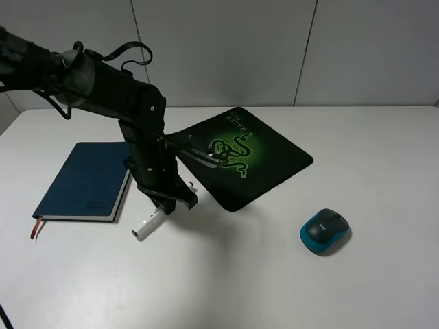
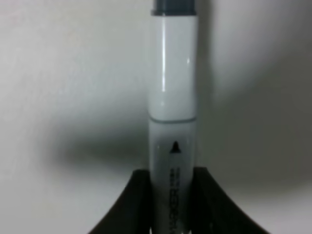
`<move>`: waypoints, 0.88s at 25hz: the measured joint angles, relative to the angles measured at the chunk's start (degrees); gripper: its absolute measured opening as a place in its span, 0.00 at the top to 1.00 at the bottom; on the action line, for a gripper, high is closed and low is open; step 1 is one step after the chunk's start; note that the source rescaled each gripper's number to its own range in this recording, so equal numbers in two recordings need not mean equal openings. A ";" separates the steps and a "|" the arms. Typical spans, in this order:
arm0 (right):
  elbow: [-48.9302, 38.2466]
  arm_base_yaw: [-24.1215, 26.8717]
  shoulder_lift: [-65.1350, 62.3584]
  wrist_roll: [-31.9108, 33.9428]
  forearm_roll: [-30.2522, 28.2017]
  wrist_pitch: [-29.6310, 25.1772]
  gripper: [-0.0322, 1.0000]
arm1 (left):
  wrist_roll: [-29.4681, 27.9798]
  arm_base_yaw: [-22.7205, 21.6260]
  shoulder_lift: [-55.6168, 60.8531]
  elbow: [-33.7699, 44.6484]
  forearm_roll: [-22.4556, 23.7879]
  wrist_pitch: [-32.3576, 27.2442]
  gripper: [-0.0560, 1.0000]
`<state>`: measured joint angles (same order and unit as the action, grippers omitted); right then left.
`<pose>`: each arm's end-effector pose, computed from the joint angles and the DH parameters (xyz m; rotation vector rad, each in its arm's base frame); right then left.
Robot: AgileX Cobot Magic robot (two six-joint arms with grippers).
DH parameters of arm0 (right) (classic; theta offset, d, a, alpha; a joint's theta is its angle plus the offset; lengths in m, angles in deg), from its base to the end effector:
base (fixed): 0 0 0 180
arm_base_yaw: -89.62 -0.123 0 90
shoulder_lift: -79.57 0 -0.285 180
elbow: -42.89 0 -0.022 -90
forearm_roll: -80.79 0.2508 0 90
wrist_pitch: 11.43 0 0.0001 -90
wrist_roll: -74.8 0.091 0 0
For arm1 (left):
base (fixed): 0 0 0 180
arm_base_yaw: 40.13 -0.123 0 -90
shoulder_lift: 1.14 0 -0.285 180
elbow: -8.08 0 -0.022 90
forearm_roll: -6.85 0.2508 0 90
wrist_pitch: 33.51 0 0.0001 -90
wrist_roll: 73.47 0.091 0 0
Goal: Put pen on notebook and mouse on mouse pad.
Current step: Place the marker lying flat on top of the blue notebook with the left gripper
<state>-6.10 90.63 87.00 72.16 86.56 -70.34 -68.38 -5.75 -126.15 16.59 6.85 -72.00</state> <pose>-0.0037 0.0079 0.2782 -0.0312 2.0095 0.0793 0.3079 -0.2107 0.1095 1.0151 2.8296 -0.0531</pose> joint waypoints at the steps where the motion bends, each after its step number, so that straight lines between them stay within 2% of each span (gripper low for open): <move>1: 0.00 0.00 0.00 0.00 0.00 0.00 0.00 | -0.29 0.00 0.38 -0.26 0.00 -0.98 0.95; 7: 0.00 0.00 0.00 0.00 0.00 0.00 0.00 | -1.08 0.00 2.81 -1.13 0.00 -5.14 0.95; 22: 0.00 0.00 0.00 0.00 0.00 0.00 0.00 | -4.42 0.00 11.90 -1.20 0.00 -11.20 0.95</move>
<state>-6.10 90.63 87.00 72.16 86.56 -70.34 -72.80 -5.75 -114.25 15.38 6.85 -83.20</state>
